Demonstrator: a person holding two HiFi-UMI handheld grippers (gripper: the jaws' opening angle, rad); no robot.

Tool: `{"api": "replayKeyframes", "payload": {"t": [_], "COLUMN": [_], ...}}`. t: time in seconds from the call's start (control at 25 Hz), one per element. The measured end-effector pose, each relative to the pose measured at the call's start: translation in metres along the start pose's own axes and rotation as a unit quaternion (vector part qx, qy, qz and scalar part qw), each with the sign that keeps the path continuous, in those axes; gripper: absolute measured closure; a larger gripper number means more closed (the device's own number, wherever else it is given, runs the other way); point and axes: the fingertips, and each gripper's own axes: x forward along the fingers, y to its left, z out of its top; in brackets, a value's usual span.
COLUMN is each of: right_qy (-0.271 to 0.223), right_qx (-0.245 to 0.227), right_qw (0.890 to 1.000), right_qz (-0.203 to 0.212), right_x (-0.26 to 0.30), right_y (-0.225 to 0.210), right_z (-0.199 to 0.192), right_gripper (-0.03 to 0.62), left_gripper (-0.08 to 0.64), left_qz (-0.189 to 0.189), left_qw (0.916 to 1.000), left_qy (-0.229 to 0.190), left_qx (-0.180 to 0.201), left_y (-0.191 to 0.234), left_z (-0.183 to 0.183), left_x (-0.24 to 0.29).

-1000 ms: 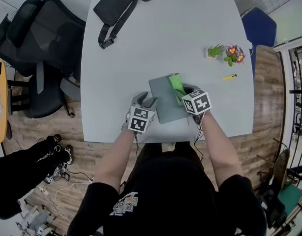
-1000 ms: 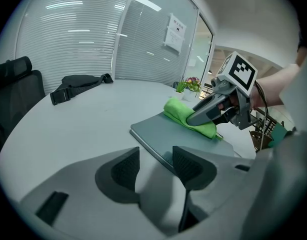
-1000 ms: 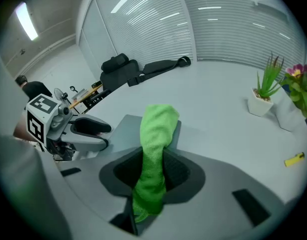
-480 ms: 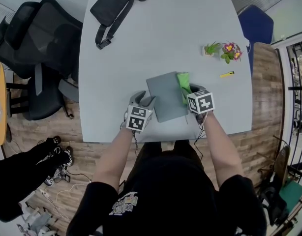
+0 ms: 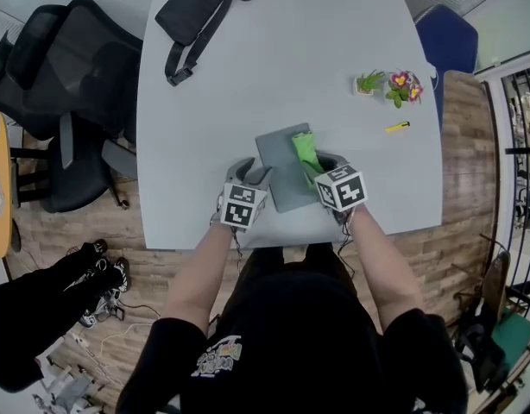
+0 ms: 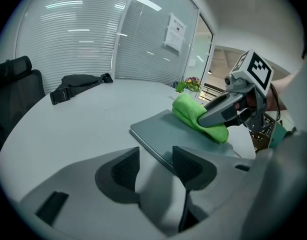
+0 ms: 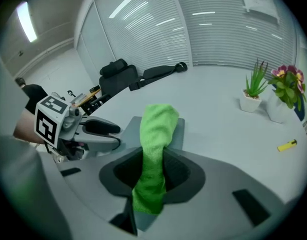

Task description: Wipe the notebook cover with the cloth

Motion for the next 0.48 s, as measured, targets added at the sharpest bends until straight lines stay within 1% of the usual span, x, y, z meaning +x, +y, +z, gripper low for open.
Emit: {"api": "replayKeyframes", "payload": {"t": [0.2, 0.48], "right_qy": [0.001, 0.018], "right_qx": [0.018, 0.022], "right_qw": [0.999, 0.997], "right_qz": [0.041, 0.071], "right_x": [0.008, 0.019], "right_y": [0.035, 0.071], "right_z": [-0.003, -0.013], "right_gripper": [0.483, 0.483], "left_gripper": [0.351, 0.351], "left_qz": [0.0, -0.003], "left_qw": [1.0, 1.0], "left_qy": [0.0, 0.0], "left_qx": [-0.001, -0.003], "left_y": [0.0, 0.001], "left_z": [0.001, 0.0], "left_x": [0.0, 0.001]}}
